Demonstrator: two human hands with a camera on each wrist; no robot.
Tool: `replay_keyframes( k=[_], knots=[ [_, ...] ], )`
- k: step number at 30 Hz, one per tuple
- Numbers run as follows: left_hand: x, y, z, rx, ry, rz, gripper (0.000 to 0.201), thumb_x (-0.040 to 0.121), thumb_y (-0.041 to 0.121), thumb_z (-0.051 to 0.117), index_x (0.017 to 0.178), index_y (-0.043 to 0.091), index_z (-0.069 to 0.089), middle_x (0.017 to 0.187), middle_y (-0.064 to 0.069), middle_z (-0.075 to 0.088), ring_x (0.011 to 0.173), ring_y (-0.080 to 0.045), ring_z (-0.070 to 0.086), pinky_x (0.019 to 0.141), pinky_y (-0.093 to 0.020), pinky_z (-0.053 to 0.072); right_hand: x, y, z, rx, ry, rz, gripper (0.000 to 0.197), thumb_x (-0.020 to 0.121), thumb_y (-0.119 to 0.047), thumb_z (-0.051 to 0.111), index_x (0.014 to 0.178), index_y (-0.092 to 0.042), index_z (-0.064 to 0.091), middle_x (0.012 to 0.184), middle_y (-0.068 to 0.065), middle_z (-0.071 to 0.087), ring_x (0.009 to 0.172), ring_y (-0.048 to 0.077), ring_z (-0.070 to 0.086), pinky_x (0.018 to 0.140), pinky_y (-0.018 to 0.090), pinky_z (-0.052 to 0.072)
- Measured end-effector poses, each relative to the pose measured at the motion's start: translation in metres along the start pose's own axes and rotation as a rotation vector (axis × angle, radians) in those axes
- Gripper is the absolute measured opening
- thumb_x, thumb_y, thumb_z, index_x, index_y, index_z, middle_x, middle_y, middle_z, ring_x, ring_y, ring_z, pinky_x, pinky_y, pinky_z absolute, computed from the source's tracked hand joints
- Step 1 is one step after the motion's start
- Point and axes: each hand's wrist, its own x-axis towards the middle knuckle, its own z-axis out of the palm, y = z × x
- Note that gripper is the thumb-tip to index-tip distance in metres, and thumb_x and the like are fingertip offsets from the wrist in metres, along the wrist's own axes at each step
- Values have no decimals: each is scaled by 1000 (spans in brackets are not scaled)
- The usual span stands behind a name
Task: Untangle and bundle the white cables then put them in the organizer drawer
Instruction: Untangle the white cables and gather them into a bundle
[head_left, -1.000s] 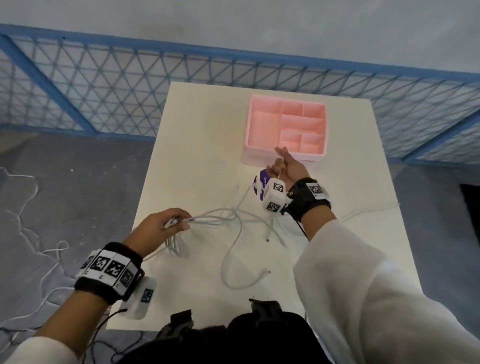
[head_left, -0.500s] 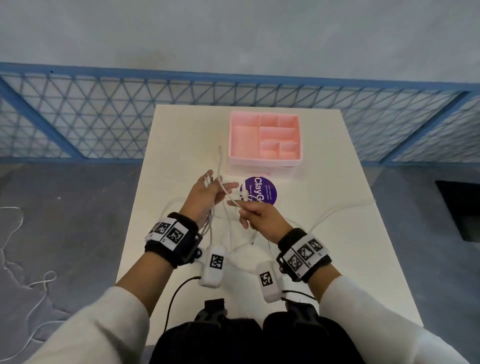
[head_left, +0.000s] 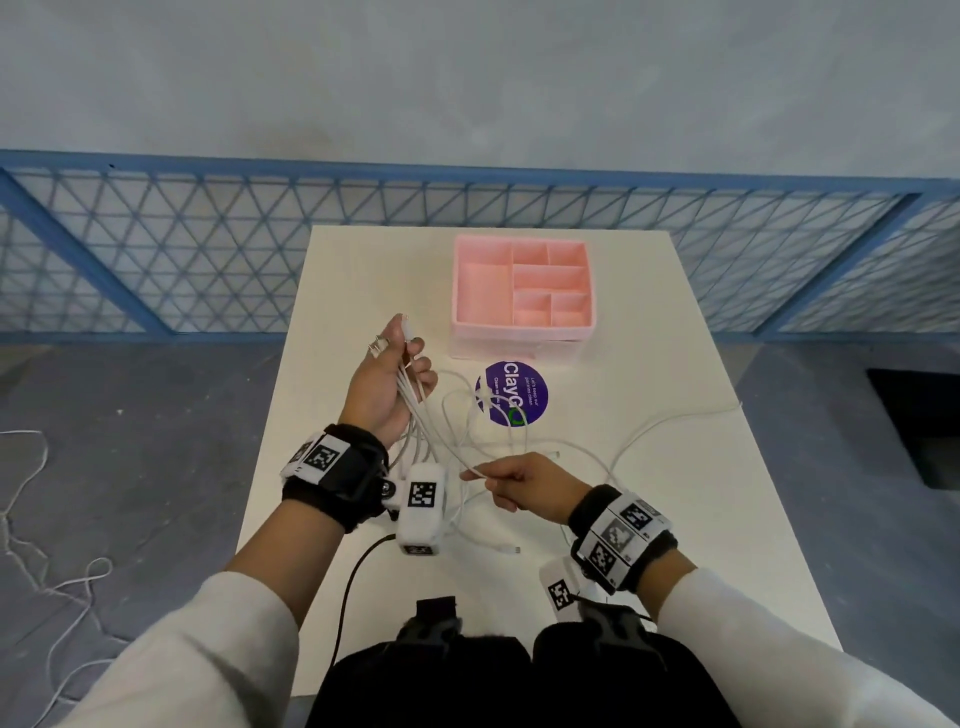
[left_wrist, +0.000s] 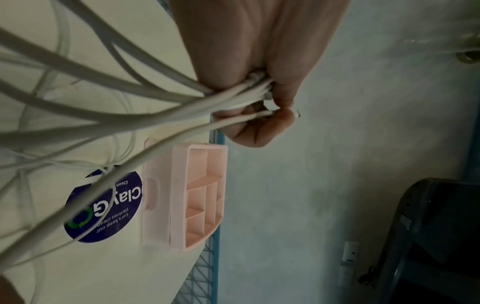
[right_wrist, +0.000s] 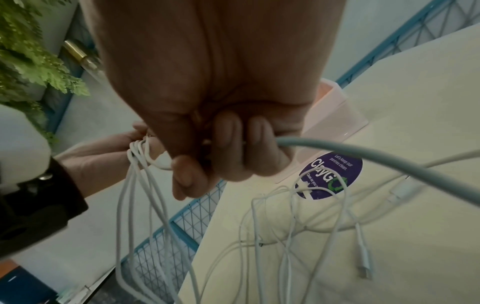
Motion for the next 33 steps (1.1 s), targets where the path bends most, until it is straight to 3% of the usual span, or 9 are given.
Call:
replay_keyframes(
  k=[6, 11, 14, 17, 20, 24, 27, 31, 33],
  knots=[
    [-13, 0, 12, 264, -8, 86, 12, 98, 23, 42, 99, 28, 54, 72, 4, 41, 37, 0, 27, 36, -11, 23, -4, -2, -5, -82, -66, 72, 30, 93, -14, 47, 120, -12, 61, 65, 0, 56, 53, -1, 48, 56, 9, 39],
    [-24, -2, 29, 379, -58, 88, 11, 97, 26, 44, 90, 22, 50, 67, 5, 36, 36, 0, 24, 36, -12, 18, 1, -26, 2, -187, -10, -29, 50, 87, -40, 57, 133, -22, 46, 127, -4, 54, 114, 9, 49, 97, 22, 35],
    [-27, -8, 35, 327, -123, 50, 23, 96, 21, 45, 119, 24, 48, 55, 9, 39, 37, 0, 26, 36, -11, 23, 9, -64, 10, -10, 46, -132, 15, 93, -32, 49, 86, -24, 58, 84, -9, 56, 79, 1, 51, 78, 18, 39],
    [-30, -6, 40, 421, -158, 26, 36, 97, 24, 45, 132, 15, 46, 48, 9, 41, 42, -2, 43, 47, -13, 41, 15, -83, 14, 193, 44, -173, 38, 97, -29, 42, 64, -14, 54, 58, -8, 56, 65, 10, 58, 77, 24, 47],
    [-35, 9, 41, 716, -201, 4, 38, 94, 41, 42, 109, 11, 61, 62, 5, 69, 80, -10, 72, 82, -21, 52, 17, -84, 19, 365, 37, -175, 35, 96, -27, 42, 65, -12, 46, 40, -6, 41, 46, 20, 52, 62, 30, 48],
    [-36, 19, 31, 751, -213, -87, 49, 78, 56, 46, 88, 12, 67, 108, -4, 73, 117, -16, 61, 105, -32, 41, 19, -88, 22, 458, 133, -147, 33, 96, -31, 42, 68, -15, 36, 50, 2, 25, 38, 12, 25, 41, 21, 32],
    [-40, 16, 27, 516, -171, -86, 44, 91, 47, 39, 101, 11, 62, 128, -10, 61, 124, -22, 56, 104, -36, 44, 21, -96, 25, 452, 174, -185, 32, 97, -31, 39, 69, -15, 35, 51, 2, 24, 38, 10, 21, 41, 22, 22],
    [-54, 2, 17, 368, -270, -152, 64, 74, 64, 38, 101, 15, 68, 101, -5, 72, 96, -15, 65, 80, -32, 54, 25, -103, 25, 423, 238, -215, 31, 98, -28, 37, 69, -19, 40, 47, -4, 28, 35, 5, 23, 39, 17, 21],
    [-55, -2, 15, 462, -272, -147, 67, 74, 63, 36, 117, 18, 59, 115, 2, 68, 107, -10, 62, 85, -27, 53, 26, -103, 26, 333, 242, -205, 28, 99, -28, 35, 71, -29, 42, 44, -9, 33, 34, 4, 27, 40, 20, 25]
  ],
)
